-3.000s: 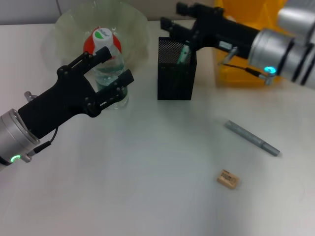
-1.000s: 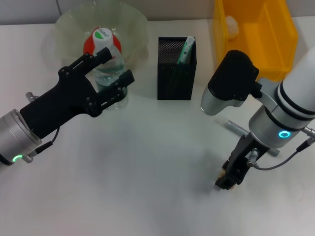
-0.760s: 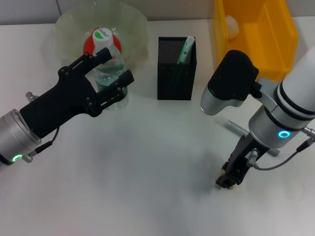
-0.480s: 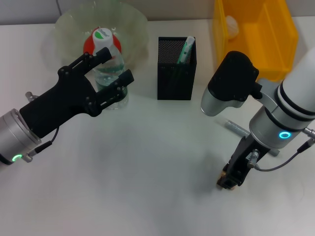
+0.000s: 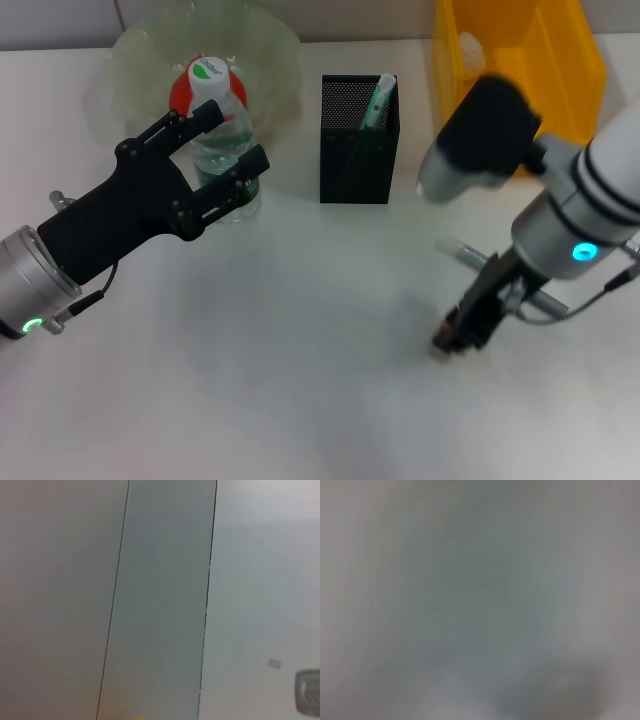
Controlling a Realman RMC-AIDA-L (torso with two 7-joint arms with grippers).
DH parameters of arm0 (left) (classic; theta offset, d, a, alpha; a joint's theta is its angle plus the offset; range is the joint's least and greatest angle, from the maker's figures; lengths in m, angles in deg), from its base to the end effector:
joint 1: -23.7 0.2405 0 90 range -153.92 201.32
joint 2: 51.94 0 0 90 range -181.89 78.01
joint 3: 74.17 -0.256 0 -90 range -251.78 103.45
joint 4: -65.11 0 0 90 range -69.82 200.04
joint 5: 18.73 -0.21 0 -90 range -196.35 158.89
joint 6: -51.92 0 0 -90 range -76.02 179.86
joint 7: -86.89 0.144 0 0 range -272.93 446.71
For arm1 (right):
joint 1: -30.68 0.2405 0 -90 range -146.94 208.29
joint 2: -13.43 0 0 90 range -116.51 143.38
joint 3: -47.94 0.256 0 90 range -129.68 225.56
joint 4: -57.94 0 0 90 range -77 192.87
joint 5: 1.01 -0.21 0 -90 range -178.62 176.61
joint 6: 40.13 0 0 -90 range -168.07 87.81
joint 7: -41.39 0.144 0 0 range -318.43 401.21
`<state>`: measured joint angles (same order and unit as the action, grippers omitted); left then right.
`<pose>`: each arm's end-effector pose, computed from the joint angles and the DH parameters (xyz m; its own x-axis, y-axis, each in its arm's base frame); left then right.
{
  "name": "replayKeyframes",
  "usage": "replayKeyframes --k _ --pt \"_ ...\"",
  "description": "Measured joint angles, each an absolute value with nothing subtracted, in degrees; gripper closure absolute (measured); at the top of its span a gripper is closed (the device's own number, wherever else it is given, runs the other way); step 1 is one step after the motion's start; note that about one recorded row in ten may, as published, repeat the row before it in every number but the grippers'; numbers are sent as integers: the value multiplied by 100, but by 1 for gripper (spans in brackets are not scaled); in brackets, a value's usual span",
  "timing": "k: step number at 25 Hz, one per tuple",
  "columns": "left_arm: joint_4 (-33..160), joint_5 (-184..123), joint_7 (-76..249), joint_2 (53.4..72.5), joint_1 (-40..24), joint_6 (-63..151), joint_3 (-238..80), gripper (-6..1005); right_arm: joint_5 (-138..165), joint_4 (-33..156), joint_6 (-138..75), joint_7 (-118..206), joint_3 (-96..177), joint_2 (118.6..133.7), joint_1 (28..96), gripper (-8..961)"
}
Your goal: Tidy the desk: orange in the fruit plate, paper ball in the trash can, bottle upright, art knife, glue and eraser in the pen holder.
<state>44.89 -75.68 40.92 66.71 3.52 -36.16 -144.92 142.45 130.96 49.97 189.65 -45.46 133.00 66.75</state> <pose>-0.2634 0.2879 -0.0230 0.5712 -0.0015 0.8208 0.4695 -0.8196 -0.3283 0.1677 0.3219 -0.0537 0.7420 -0.5454 0.3897 -0.4799 -0.8381 -0.2593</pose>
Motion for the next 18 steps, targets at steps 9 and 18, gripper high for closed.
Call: replayKeyframes --k 9,18 --pt "4490 -7568 4092 6671 349 -3627 -14433 248 13582 13863 3659 18785 -3298 13287 6362 659" --pt "4490 -7568 4092 6684 291 -3615 -14430 248 13438 13039 2240 18633 -3302 13277 7084 637"
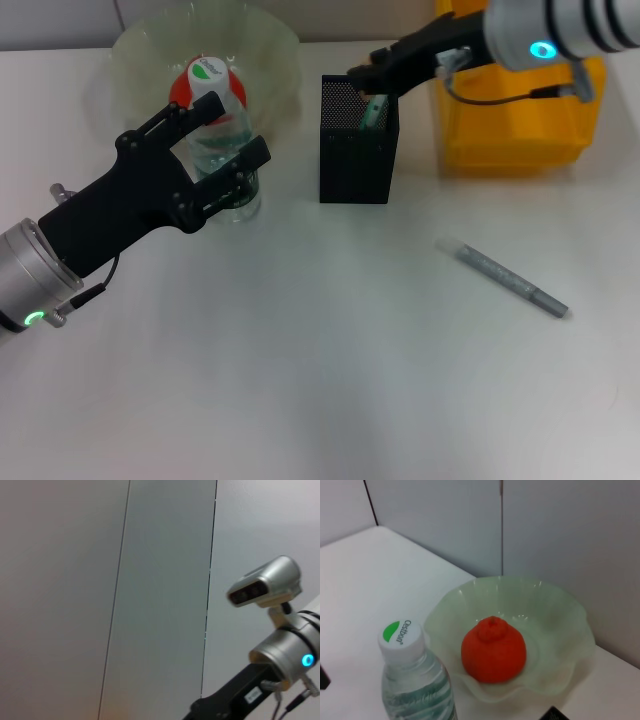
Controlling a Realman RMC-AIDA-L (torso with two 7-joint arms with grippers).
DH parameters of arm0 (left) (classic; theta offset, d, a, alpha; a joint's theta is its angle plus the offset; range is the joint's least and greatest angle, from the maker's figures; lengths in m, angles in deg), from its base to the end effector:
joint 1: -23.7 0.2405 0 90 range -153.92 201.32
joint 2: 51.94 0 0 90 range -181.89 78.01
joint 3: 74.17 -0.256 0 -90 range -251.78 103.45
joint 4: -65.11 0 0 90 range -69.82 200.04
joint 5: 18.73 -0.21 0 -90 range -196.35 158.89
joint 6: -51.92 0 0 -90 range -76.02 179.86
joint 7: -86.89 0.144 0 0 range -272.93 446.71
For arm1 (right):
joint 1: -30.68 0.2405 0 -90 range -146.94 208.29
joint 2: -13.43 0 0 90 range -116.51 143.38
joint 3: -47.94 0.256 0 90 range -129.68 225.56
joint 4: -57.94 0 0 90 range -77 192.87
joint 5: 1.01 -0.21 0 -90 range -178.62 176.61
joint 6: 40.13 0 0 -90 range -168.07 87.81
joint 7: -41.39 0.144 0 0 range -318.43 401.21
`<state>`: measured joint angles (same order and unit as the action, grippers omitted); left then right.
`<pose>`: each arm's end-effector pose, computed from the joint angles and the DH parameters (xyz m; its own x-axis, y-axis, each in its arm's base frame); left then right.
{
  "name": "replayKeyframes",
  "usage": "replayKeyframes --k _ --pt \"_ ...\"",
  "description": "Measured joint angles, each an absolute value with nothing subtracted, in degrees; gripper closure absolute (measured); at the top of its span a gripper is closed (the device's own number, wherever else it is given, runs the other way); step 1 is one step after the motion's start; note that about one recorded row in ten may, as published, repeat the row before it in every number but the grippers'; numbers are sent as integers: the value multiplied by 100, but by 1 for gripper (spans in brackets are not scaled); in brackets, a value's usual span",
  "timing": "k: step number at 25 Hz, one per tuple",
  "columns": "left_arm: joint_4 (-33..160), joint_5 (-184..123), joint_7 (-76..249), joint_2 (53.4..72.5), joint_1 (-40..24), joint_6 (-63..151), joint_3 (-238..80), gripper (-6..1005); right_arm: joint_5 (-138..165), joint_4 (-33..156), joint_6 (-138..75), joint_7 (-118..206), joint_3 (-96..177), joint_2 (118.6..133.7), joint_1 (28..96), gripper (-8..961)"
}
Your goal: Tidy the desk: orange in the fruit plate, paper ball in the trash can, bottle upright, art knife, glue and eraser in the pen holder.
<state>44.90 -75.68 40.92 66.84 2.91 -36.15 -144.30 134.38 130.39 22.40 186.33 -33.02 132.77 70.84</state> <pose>-0.2604 0.2915 -0.0221 0.5668 -0.0110 0.8238 0.4671 -0.8194 -0.3323 0.1051 0.4123 -0.0132 0.8663 -0.4553 -0.2056 -0.4964 -0.7383 -0.4567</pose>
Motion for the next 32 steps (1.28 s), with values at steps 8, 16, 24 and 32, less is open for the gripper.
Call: replayKeyframes --k 8,16,24,32 --pt "4490 -7568 4092 6676 308 -3614 -14414 248 13604 11959 1988 18548 -3295 13273 7770 617" --pt "4490 -7568 4091 6662 294 -3581 -14349 248 13714 12540 2307 18539 -3271 13269 7514 411" --pt "4490 -7568 4091 6662 302 -3579 -14333 249 14264 13975 4038 18668 -3135 13285 6497 375" --pt "4489 -7568 4099 6662 314 -3574 -14333 249 14865 13302 4264 18804 -3082 13280 6156 381"
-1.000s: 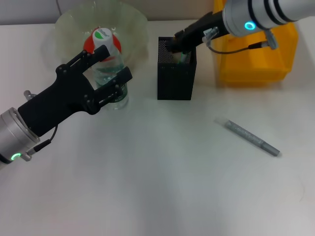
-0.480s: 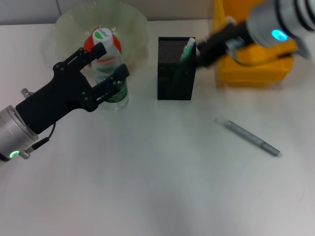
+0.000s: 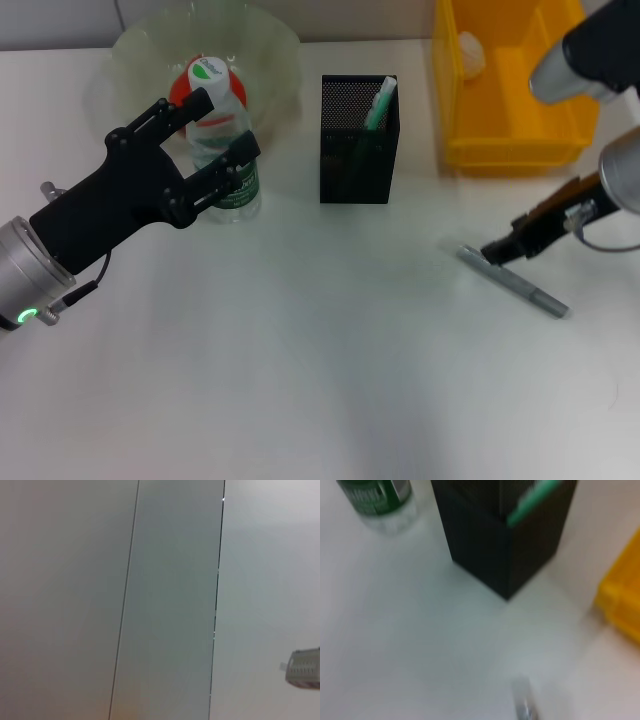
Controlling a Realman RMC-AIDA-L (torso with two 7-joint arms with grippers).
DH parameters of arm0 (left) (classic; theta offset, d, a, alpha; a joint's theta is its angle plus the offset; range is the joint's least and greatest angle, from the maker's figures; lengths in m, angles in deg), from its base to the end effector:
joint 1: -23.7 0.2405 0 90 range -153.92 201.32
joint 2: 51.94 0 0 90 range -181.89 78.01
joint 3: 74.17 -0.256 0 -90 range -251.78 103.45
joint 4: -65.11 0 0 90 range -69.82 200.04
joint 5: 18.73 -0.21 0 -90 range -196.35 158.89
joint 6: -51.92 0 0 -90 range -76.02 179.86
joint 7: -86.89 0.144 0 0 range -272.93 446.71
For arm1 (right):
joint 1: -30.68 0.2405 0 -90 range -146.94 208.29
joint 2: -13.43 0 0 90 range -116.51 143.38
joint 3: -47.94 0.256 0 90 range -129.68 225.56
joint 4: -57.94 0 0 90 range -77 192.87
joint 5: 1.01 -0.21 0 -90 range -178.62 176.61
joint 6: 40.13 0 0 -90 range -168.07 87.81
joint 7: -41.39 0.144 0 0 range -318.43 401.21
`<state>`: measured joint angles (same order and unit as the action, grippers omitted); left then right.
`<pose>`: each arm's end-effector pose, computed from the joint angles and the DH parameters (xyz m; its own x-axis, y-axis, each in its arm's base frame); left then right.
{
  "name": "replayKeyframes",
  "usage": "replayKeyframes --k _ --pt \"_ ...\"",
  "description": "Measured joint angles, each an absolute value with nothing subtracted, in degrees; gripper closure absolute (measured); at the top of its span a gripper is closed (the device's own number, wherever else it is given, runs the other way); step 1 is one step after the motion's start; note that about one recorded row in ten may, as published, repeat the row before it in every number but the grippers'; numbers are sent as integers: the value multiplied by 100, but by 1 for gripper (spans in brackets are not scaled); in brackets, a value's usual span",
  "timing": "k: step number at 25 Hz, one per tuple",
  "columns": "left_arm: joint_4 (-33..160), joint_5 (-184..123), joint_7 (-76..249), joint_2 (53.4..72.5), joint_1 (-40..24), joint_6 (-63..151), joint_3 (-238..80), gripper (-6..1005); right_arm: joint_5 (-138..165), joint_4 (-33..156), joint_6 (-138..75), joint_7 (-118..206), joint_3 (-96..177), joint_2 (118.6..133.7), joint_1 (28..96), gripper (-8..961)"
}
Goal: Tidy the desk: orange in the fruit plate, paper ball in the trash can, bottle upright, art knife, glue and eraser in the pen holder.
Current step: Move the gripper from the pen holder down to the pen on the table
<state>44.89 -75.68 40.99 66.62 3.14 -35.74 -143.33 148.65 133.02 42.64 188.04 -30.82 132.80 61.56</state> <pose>-0.2642 0.2929 -0.0184 0.5695 -0.0150 0.8218 0.4802 -0.8055 -0.3474 0.2080 0.3564 -0.0019 0.7002 -0.7005 0.1381 -0.5717 -0.6659 -0.4792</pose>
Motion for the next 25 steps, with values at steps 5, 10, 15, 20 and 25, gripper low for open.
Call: replayKeyframes --k 5,10,15,20,25 --pt "4490 -7587 4101 6662 313 -3570 -14334 249 14968 13072 4250 18805 -3139 13280 6181 431" --pt "4490 -7575 4102 6662 346 -3570 -14334 249 15028 12921 4251 18808 -3202 13280 6251 505" --pt "4489 -7570 4118 6662 373 -3570 -14334 249 15213 12648 4251 18822 -3262 13288 6389 501" --pt "4490 -7568 4153 6662 382 -3571 -14327 249 15243 12418 4224 18824 -3310 13287 6512 512" --pt "4489 -7568 4155 6662 372 -3571 -14325 249 15245 12413 4185 18825 -3310 13287 6515 583"
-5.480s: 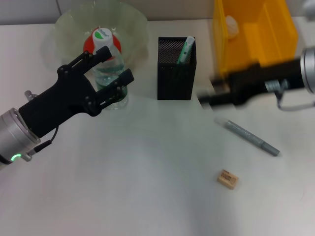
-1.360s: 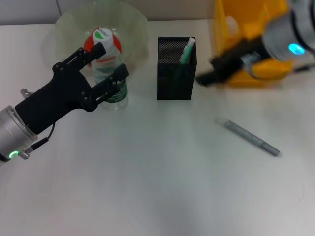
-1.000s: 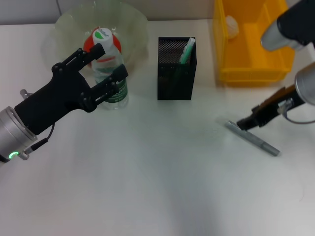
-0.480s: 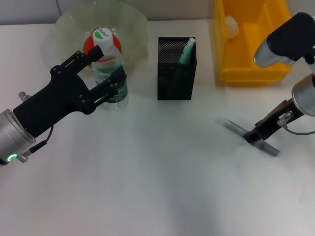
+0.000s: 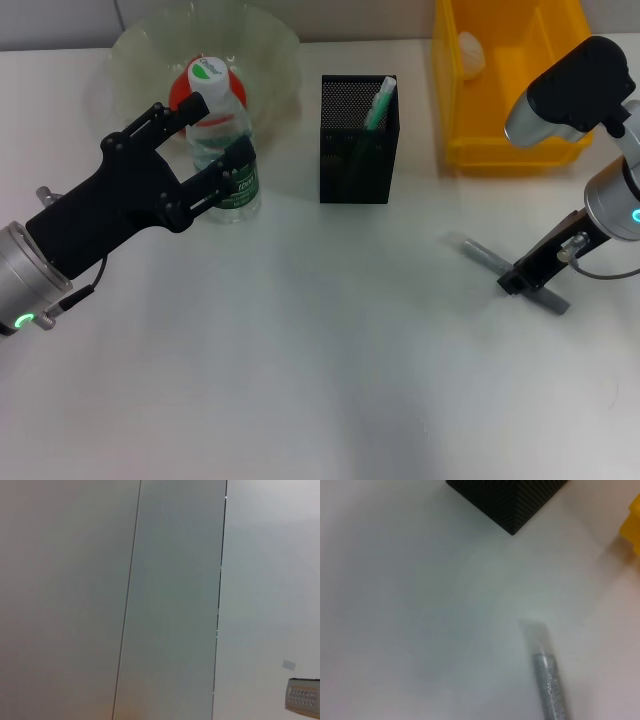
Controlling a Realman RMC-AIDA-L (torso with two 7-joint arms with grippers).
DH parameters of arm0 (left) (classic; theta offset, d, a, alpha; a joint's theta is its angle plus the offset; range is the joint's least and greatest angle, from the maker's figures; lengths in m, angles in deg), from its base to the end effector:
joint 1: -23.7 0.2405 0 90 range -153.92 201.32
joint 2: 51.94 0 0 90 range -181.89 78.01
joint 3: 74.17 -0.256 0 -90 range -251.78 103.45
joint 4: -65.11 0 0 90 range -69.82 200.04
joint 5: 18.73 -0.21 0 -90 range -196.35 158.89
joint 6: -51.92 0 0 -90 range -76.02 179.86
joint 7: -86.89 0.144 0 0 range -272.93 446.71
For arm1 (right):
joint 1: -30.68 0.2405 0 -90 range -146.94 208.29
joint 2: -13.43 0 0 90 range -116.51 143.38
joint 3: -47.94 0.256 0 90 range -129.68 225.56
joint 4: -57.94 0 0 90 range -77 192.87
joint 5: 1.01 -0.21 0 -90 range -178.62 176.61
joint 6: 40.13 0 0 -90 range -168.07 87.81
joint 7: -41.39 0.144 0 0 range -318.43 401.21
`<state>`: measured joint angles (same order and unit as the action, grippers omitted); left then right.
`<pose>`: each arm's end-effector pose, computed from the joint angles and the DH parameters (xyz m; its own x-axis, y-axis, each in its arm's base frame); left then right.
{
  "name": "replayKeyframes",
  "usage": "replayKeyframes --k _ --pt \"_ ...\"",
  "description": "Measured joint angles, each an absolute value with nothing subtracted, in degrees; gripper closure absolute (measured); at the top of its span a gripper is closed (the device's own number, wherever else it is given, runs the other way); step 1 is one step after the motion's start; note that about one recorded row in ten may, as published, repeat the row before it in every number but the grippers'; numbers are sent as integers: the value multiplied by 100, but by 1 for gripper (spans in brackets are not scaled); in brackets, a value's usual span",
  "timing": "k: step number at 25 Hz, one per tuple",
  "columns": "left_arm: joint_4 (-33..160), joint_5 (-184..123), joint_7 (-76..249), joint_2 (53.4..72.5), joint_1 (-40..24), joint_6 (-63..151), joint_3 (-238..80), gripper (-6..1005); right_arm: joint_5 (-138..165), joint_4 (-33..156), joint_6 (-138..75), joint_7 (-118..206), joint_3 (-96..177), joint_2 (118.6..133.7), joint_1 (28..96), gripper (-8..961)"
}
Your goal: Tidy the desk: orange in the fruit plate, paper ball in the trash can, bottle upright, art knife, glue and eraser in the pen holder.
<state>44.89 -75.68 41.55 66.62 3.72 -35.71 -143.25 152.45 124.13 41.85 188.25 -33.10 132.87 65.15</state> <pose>-0.2673 0.2904 -0.0182 0.5743 -0.0174 0.8185 0.4836 -0.7995 -0.3563 0.2243 0.3565 -0.0216 0.6482 -0.7151 0.2615 -0.5560 -0.6792 -0.4792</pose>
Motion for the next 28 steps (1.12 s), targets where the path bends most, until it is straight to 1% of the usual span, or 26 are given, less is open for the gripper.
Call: replayKeyframes --k 5,11,14,18,19,20,21,24,25,28 --pt "4490 -7568 4155 6662 354 -3566 -14325 249 15245 12410 4185 18824 -3307 13287 6519 655" --pt "4490 -7568 4154 6662 349 -3555 -14325 249 15231 12421 4186 18823 -3250 13281 6509 692" --pt "4489 -7568 4154 6669 348 -3558 -14324 249 15229 12422 4186 18824 -3248 13280 6503 780" --pt "4490 -7569 4154 6671 348 -3576 -14324 249 15112 12697 4171 18806 -3108 13283 6358 799" --pt "4489 -7569 4154 6671 348 -3583 -14325 249 15025 12858 4145 18784 -3006 13282 6284 804" --pt "4472 -7569 4154 6672 354 -3598 -14325 249 14672 13240 4040 18658 -2776 13282 6059 805" --pt "4472 -7569 4154 6672 354 -3598 -14325 249 14672 13240 4040 18658 -2776 13282 6059 806" --pt "4448 -7568 4154 6671 370 -3611 -14324 249 13774 13717 3835 18151 -2251 13294 5693 809" --pt "4447 -7568 4154 6670 371 -3625 -14321 249 13051 13773 3750 17744 -1915 13287 5552 809" --pt "4446 -7565 4154 6666 373 -3635 -14301 249 12334 13637 3597 17282 -1701 13270 5481 812"
